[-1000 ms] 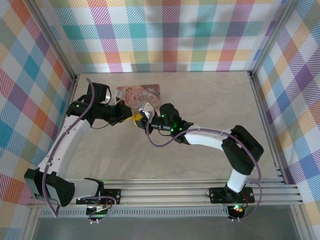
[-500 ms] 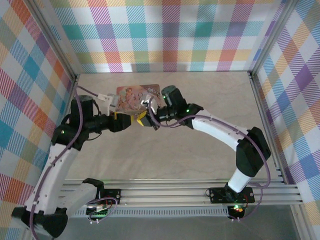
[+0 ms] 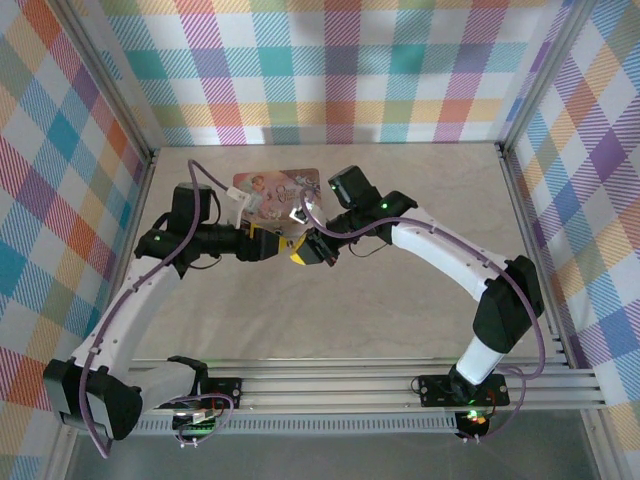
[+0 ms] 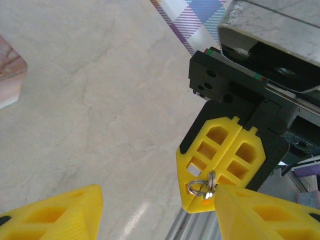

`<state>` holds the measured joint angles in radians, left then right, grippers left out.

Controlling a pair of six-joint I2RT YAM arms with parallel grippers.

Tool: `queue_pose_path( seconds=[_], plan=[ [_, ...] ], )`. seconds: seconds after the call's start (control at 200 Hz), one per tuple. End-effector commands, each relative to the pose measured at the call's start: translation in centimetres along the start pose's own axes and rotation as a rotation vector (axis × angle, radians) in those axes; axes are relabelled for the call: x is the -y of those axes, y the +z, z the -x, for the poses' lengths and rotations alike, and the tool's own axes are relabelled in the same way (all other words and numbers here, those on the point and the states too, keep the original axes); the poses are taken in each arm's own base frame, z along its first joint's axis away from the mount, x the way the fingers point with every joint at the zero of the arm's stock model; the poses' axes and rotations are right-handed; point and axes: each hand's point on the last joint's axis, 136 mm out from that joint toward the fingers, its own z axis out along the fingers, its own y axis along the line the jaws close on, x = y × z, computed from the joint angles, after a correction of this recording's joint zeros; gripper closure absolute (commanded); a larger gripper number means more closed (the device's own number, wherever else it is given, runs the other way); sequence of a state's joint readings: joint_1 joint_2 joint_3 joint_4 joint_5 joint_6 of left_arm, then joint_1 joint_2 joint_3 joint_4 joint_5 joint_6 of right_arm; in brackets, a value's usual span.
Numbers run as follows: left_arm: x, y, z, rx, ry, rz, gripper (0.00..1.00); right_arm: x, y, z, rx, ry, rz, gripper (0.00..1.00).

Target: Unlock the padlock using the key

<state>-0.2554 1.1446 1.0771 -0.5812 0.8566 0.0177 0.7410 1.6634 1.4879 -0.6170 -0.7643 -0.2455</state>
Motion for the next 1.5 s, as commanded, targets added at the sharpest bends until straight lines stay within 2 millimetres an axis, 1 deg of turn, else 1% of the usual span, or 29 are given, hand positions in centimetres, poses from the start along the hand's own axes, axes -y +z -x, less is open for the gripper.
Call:
queue_pose_path(
  seconds=[0.0, 0.215, 0.36, 0.425, 0.535, 0.625, 0.825, 0.92, 0.995, 1.14, 1.215, 1.365, 1.495],
  plan=[
    [1.7, 0.0, 1.1, 0.016, 0.031, -0.063, 0.4, -0.9, -0.1, 0.3, -0.013, -0.019, 0.03, 1.0],
    [1.6, 1.0, 0.9, 0.003, 0.007, -0.074, 0.4, -0.4, 0.2, 0.5, -0.025, -0.018, 0.007, 1.0],
    [1.6, 1.7, 0.7, 0.0, 0.008, -0.072, 0.39, -0.5, 0.4, 0.5, -0.033, -0.013, 0.009, 1.0],
    [1.3, 1.9, 0.5, -0.005, 0.003, -0.059, 0.4, -0.5, 0.5, 0.4, -0.037, -0.013, 0.008, 1.0],
    [-0.2, 2.3, -0.1, -0.02, -0.024, 0.01, 0.43, -0.7, 0.5, 0.3, -0.043, -0.015, 0.01, 1.0],
    [-1.7, 2.1, -0.8, -0.039, -0.038, 0.097, 0.46, -0.6, 0.4, 0.2, -0.05, -0.016, -0.003, 1.0],
    [-3.1, 0.6, -2.4, -0.078, -0.006, 0.234, 0.46, -0.2, 0.1, -0.4, -0.072, -0.025, -0.045, 1.0],
    [-3.4, -0.2, -2.7, -0.078, -0.006, 0.267, 0.45, -0.1, 0.1, -0.6, -0.077, -0.024, -0.049, 1.0],
    [-2.8, -0.4, -2.5, -0.062, -0.002, 0.24, 0.45, 0.0, 0.2, -0.7, -0.083, -0.018, -0.047, 1.0],
    [0.8, 0.1, -1.4, -0.025, 0.034, 0.029, 0.44, 0.0, 0.5, -0.9, -0.088, -0.008, -0.037, 1.0],
    [1.9, 0.3, -1.1, -0.018, 0.049, -0.042, 0.44, 0.1, 0.5, -1.0, -0.091, -0.005, -0.036, 1.0],
    [2.2, 0.7, -1.6, -0.045, 0.047, -0.092, 0.44, 0.0, 0.5, -1.1, -0.091, -0.005, -0.031, 1.0],
    [1.4, 1.4, -2.1, -0.077, 0.018, -0.091, 0.44, -0.2, 0.5, -1.0, -0.088, -0.008, -0.021, 1.0]
  ],
)
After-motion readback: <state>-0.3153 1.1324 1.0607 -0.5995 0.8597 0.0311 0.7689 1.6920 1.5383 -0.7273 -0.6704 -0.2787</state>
